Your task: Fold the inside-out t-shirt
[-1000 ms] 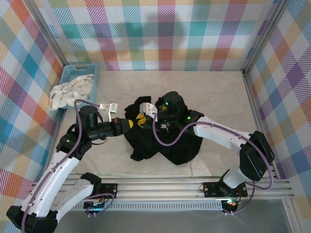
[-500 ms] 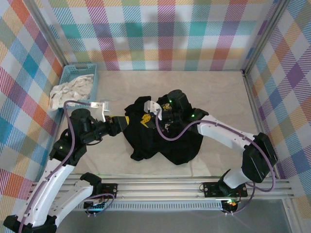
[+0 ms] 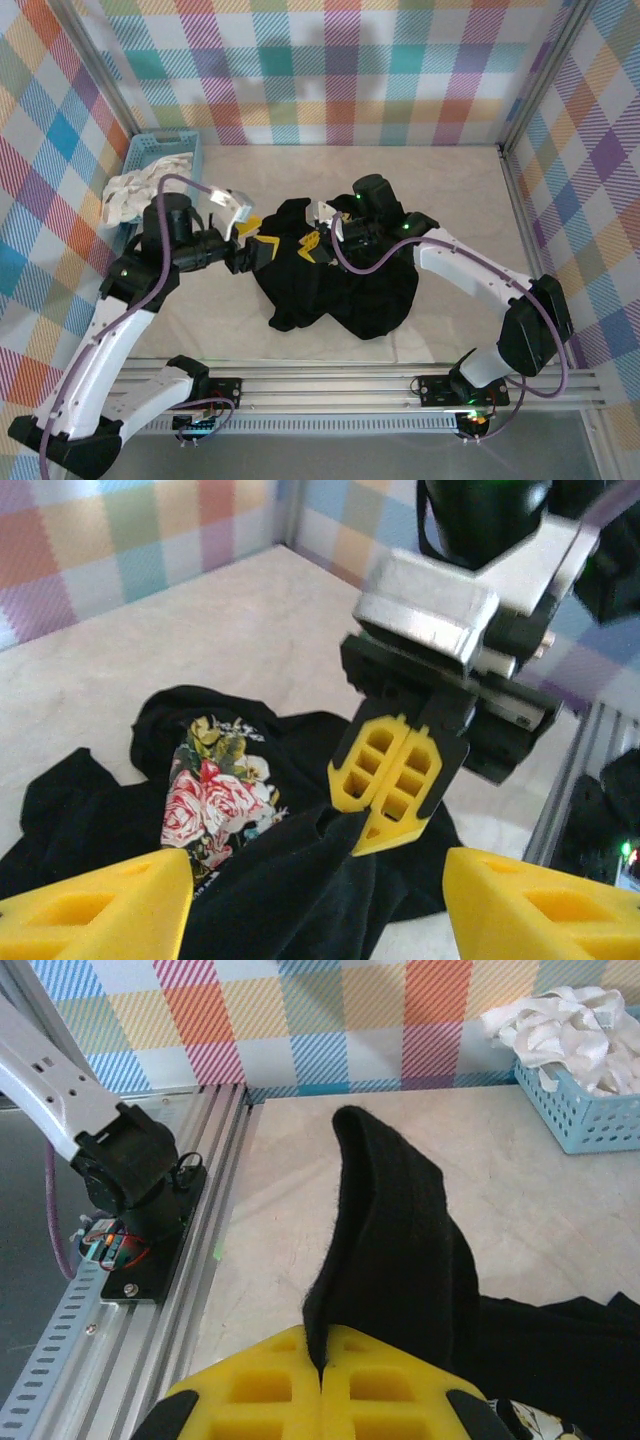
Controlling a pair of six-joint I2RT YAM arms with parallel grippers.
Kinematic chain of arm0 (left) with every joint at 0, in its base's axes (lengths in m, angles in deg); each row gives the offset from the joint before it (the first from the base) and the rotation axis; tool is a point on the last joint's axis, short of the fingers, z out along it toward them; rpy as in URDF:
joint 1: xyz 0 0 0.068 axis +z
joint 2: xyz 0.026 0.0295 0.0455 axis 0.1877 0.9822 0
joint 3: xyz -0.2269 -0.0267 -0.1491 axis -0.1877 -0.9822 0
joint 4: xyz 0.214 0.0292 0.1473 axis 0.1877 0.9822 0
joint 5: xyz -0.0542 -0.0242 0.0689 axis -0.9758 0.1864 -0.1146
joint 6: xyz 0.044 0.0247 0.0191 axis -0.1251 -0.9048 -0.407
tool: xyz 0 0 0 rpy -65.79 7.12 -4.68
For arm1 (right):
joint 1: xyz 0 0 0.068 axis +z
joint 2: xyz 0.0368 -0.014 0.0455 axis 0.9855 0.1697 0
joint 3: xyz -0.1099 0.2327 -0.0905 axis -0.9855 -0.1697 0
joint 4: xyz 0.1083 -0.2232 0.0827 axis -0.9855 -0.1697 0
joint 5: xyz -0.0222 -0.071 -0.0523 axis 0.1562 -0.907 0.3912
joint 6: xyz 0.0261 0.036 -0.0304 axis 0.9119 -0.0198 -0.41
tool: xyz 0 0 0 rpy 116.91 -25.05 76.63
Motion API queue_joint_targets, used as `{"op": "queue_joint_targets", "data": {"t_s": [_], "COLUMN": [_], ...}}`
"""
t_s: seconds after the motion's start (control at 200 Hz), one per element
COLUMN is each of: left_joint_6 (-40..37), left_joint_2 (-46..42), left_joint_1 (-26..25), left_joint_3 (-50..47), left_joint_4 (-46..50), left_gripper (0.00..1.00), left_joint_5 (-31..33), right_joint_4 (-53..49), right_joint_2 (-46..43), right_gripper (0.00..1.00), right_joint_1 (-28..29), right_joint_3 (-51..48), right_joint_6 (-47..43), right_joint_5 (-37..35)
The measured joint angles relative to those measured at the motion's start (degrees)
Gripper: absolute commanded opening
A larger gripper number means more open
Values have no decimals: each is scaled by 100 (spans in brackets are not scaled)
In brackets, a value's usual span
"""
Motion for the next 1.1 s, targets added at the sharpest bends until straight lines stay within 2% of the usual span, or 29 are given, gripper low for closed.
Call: {"op": "queue_joint_targets", "data": {"t_s": [0.195,0.405,0.58,0.68,0.71,0.745,0.915,1.1], "left_joint_6": [-1587,-2323,-2527,-2579,-2588,-2575,-2422,-2247], "left_joint_2": [702,1266,1596,1714,1738,1746,1644,1154], "left_joint_1": [0,0,-11,-26,-28,-31,-31,-61], "left_joint_3": [380,520,573,586,586,586,577,540], "left_joint_4": [525,765,859,876,885,890,863,824], "left_gripper": [69,55,35,20,14,0,0,0], "left_joint_5": [-590,-1161,-1412,-1528,-1552,-1556,-1377,-874], "right_joint_4": [-101,-127,-129,-131,-131,-131,-105,33], "right_joint_2": [-2,-2,-2,-4,-7,-9,-46,-192], "right_gripper": [0,0,0,0,0,0,0,2], "right_joint_1": [0,0,0,0,0,0,0,15], "right_joint_3": [35,85,96,96,96,96,92,68], "right_joint_6": [-94,-166,-208,-223,-223,-221,-195,-122], "right_joint_5": [151,190,190,190,188,186,72,-144]}}
